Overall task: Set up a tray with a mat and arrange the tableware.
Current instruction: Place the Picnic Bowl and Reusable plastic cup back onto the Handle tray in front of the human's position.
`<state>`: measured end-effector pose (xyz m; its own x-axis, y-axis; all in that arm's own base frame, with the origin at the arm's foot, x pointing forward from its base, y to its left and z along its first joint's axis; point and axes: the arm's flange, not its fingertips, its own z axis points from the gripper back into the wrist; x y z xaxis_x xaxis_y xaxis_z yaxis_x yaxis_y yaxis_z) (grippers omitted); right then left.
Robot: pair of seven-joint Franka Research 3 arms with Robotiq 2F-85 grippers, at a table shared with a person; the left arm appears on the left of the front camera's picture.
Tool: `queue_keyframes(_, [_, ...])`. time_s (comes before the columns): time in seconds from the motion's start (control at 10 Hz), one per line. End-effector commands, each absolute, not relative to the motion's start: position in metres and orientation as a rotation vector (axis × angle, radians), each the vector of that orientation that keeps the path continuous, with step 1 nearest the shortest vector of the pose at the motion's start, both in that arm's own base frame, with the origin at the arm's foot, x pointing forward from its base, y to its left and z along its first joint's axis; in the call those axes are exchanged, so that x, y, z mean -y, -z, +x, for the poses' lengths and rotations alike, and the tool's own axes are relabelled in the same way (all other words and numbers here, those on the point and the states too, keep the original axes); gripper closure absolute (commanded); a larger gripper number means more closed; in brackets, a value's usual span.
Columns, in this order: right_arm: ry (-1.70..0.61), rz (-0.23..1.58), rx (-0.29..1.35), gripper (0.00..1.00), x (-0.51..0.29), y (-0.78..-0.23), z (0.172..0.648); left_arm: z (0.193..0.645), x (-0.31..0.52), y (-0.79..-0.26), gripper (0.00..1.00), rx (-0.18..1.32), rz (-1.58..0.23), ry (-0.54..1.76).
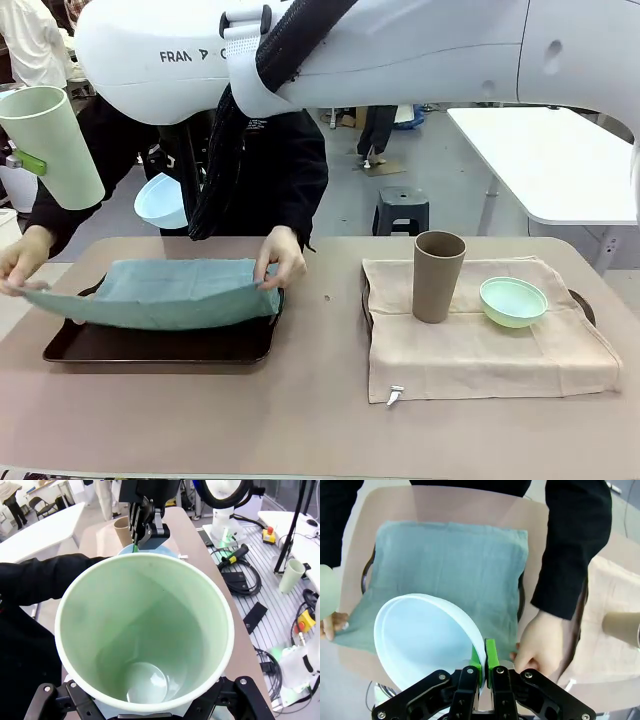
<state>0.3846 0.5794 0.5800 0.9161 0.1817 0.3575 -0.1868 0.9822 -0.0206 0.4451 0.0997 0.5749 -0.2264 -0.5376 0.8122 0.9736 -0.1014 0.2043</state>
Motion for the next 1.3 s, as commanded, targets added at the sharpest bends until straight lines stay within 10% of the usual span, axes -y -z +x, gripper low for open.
queue_keyframes(0.0, [-0.196,0.026,0.365,1.00,-0.5831,-0.5842,0.3870,0.4462,-0.1001,-0.5787,1.00,0.900,-0.667,1.628])
queue_keyframes(1.2, [-0.196,0.026,0.365,1.00,-0.5831,-0.5842,0.3870,0.4462,-0.1001,-0.5787,1.00,0.900,-0.667,1.628])
